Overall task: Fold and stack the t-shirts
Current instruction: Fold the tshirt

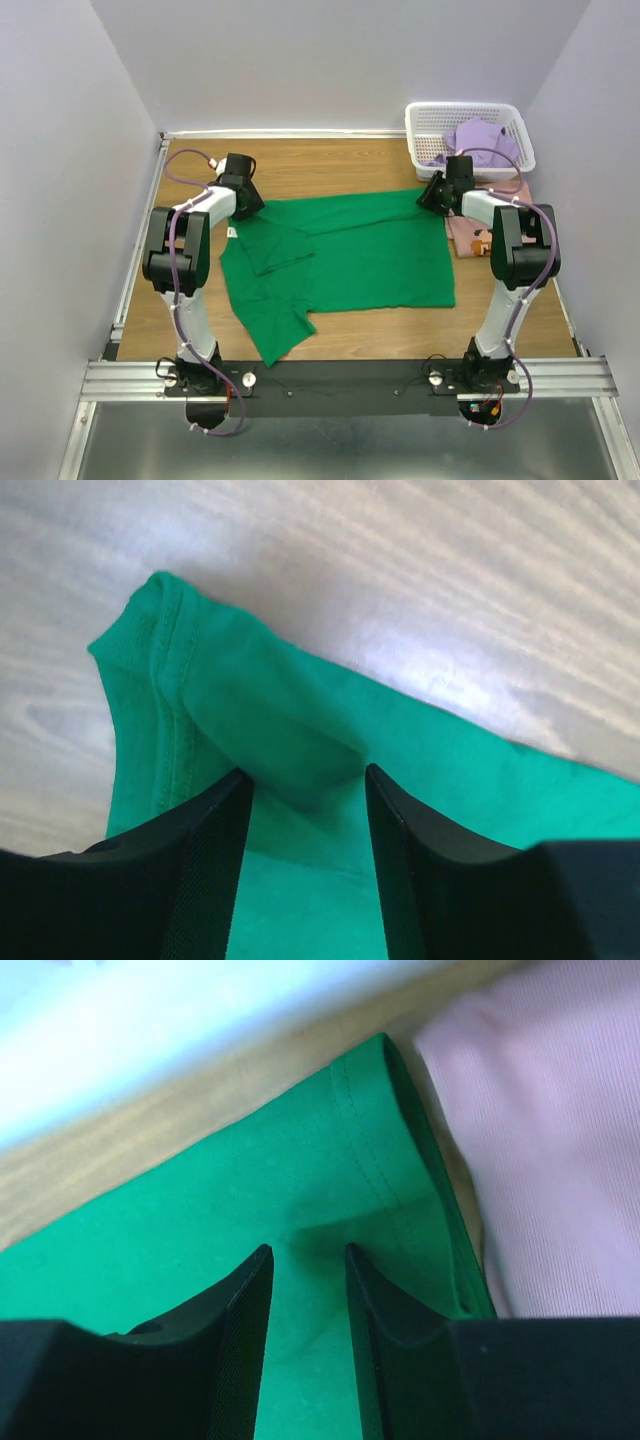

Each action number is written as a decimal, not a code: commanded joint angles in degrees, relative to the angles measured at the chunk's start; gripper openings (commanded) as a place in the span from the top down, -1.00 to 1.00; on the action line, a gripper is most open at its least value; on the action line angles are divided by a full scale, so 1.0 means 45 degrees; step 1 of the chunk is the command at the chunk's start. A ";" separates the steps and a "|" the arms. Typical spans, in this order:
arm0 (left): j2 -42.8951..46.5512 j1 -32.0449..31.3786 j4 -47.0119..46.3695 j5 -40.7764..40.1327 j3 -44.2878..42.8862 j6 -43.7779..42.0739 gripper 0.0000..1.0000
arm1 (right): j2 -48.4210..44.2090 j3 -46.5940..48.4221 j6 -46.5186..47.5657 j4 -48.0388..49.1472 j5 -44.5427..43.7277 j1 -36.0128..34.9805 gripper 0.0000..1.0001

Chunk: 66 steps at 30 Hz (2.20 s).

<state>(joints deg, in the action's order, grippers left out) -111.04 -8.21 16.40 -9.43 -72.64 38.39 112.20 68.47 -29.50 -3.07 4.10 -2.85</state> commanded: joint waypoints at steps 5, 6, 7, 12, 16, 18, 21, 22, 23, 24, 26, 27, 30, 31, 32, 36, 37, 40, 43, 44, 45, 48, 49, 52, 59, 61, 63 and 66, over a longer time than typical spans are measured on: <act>-0.1105 0.0358 0.0671 -0.0189 -0.1318 0.0179 -0.13 | 0.1375 0.0937 0.0246 -0.0431 -0.0793 0.0204 0.14; -0.1027 0.0417 0.0690 -0.0189 -0.1318 0.0237 -0.13 | 0.1220 0.0918 0.0265 -0.0431 -0.0832 0.0223 0.14; -0.0814 0.0476 0.0671 -0.0228 -0.1202 0.0257 -0.14 | 0.1122 0.0763 0.0266 -0.0431 -0.0833 0.0224 0.14; 0.0163 0.0867 0.0691 -0.0404 -0.0694 0.0316 -0.22 | 0.0283 0.0215 0.0693 -0.0431 -0.1146 0.0360 0.13; 0.1431 0.0847 0.0730 -0.0307 -0.0557 0.0238 -0.47 | -0.0771 0.0020 0.1008 -0.0451 -0.0287 0.0360 0.12; 0.2369 0.0847 0.0865 -0.0501 -0.0498 0.0433 -0.53 | -0.1416 0.0039 0.1066 -0.0548 -0.0092 0.0341 0.11; 0.3618 0.0847 0.1394 -0.0755 -0.0304 0.0609 -0.59 | -0.2314 0.0001 0.0989 -0.1171 0.0397 0.0322 0.04; 0.3989 0.0828 0.1800 -0.0833 -0.0109 0.0744 -0.59 | -0.2568 -0.0097 0.0911 -0.1366 0.0553 0.0302 0.02; 0.4766 0.0789 0.1997 -0.0969 0.0492 0.0881 -0.59 | -0.2899 -0.0291 0.0871 -0.1755 0.0573 0.0263 -0.05; 0.5219 0.0769 0.2405 -0.1029 0.0827 0.1192 -0.59 | -0.3463 -0.0660 0.0794 -0.2010 0.0458 0.0205 -0.09; 0.6426 0.0634 0.2953 -0.1359 0.2013 0.1564 -0.58 | -0.4130 -0.1189 0.0734 -0.2792 0.0339 0.0107 -0.18; 0.6782 0.0536 0.3459 -0.1458 0.2408 0.1837 -0.58 | -0.4752 -0.1443 0.0715 -0.3084 0.0146 0.0029 -0.21; 0.8208 0.0145 0.4205 -0.1518 0.4088 0.2249 -0.58 | -0.5692 -0.2419 0.0676 -0.4373 -0.0051 -0.0186 -0.28; 0.8869 0.0067 0.4380 -0.1401 0.4923 0.2501 -0.58 | -0.6314 -0.2905 0.0676 -0.4937 -0.0187 -0.0283 -0.29; 0.9166 0.0027 0.4556 -0.1323 0.5299 0.2639 -0.58 | -0.6649 -0.3142 0.0695 -0.5213 -0.0246 -0.0439 -0.29; 1.0183 -0.0110 0.5531 -0.1439 0.6551 0.3147 -0.59 | -0.7744 -0.3846 0.0851 -0.6737 -0.0461 -0.0733 -0.31; 1.0281 -0.0110 0.5670 -0.1478 0.6688 0.3168 -0.57 | -0.7978 -0.4002 0.0871 -0.7145 -0.0442 -0.0791 -0.31; 1.0128 -0.0110 0.6022 -0.1557 0.7021 0.3402 -0.50 | -0.8702 -0.4413 0.0891 -0.7578 -0.0325 -0.0850 -0.31; 0.9504 -0.0110 0.6237 -0.1187 0.6904 0.3461 -0.43 | -0.8821 -0.4434 0.0969 -0.7813 -0.0305 -0.0851 -0.31; 0.9365 -0.0148 0.6180 -0.1127 0.6943 0.3461 -0.42 | -0.8801 -0.4453 0.0988 -0.7814 -0.0286 -0.0851 -0.31; 0.9171 -0.0187 0.6140 -0.1107 0.6905 0.3422 -0.38 | -0.8801 -0.4434 0.1027 -0.7814 -0.0247 -0.0851 -0.31; 0.8662 -0.0246 0.6023 -0.0795 0.6904 0.3344 -0.36 | -0.8704 -0.4395 0.1124 -0.7794 -0.0188 -0.0851 -0.31; 0.8545 -0.0304 0.6023 -0.0698 0.6924 0.3382 -0.35 | -0.8684 -0.4356 0.1144 -0.7794 -0.0169 -0.0851 -0.31; 0.8135 -0.0344 0.6120 -0.0327 0.6885 0.3344 -0.31 | -0.8606 -0.4258 0.1242 -0.7814 -0.0013 -0.0851 -0.31; 0.7081 -0.0383 0.6296 -0.0306 0.6553 0.3285 -0.22 | -0.8469 -0.4180 0.1203 -0.7716 0.0066 -0.0851 -0.32; 0.6730 -0.0383 0.6374 -0.0268 0.6436 0.3227 -0.18 | -0.8430 -0.4180 0.1242 -0.7696 0.0085 -0.0851 -0.32; 0.6475 -0.0403 0.6432 -0.0229 0.6338 0.3032 -0.09 | -0.8430 -0.4160 0.1281 -0.7696 0.0008 -0.0851 -0.32; 0.6142 -0.0441 0.6472 -0.0189 0.6221 0.2972 0.05 | -0.8430 -0.4180 0.1243 -0.7696 -0.0129 -0.0831 -0.32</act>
<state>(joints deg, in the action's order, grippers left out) -81.82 -9.63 44.10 -10.68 -43.62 52.03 73.73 49.23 -24.36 -36.69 3.99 -6.44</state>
